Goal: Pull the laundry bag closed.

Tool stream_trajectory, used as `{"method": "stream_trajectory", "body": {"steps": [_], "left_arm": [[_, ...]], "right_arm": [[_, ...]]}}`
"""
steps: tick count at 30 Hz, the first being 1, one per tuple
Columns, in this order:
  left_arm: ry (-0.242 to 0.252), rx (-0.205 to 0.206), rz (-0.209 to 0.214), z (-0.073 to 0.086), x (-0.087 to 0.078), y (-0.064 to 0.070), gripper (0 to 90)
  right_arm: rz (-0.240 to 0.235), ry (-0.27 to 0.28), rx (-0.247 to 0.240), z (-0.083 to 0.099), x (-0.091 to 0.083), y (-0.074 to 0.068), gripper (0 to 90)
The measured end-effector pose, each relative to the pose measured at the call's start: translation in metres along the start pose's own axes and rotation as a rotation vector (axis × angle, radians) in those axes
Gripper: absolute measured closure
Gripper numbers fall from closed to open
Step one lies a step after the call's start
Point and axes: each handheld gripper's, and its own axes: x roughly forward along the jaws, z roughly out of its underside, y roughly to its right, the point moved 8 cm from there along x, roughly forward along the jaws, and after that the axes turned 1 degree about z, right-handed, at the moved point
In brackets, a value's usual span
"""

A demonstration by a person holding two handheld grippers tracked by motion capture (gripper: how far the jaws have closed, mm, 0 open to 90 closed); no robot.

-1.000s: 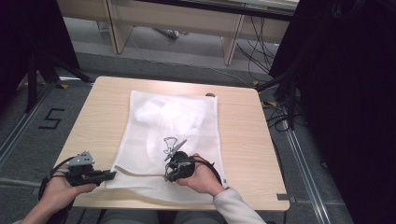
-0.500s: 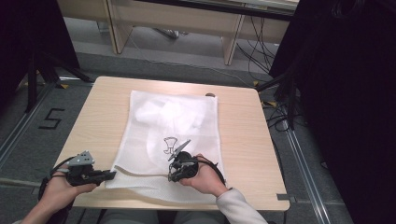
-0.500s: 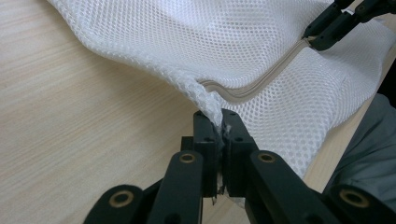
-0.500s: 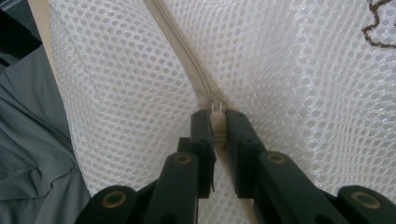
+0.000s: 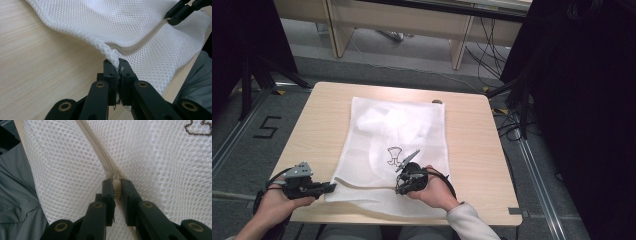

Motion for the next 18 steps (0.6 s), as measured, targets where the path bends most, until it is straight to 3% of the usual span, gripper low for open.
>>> {"method": "stream_trajectory", "body": {"steps": [1,9,18], "left_arm": [[0.018,0.003,-0.005,-0.0008,0.0009,-0.0001,85.5],[-0.004,0.004,0.001,0.0004,-0.0005,-0.0006,85.5],[0.015,0.003,-0.006,-0.0005,0.0007,-0.0004,85.5]], "right_arm": [[0.004,0.001,0.000,0.0001,-0.0001,0.0002,82.6],[0.005,-0.002,0.012,0.0039,-0.0023,0.0026,82.6],[0.003,-0.001,0.013,0.0062,-0.0036,0.0035,82.6]]}}
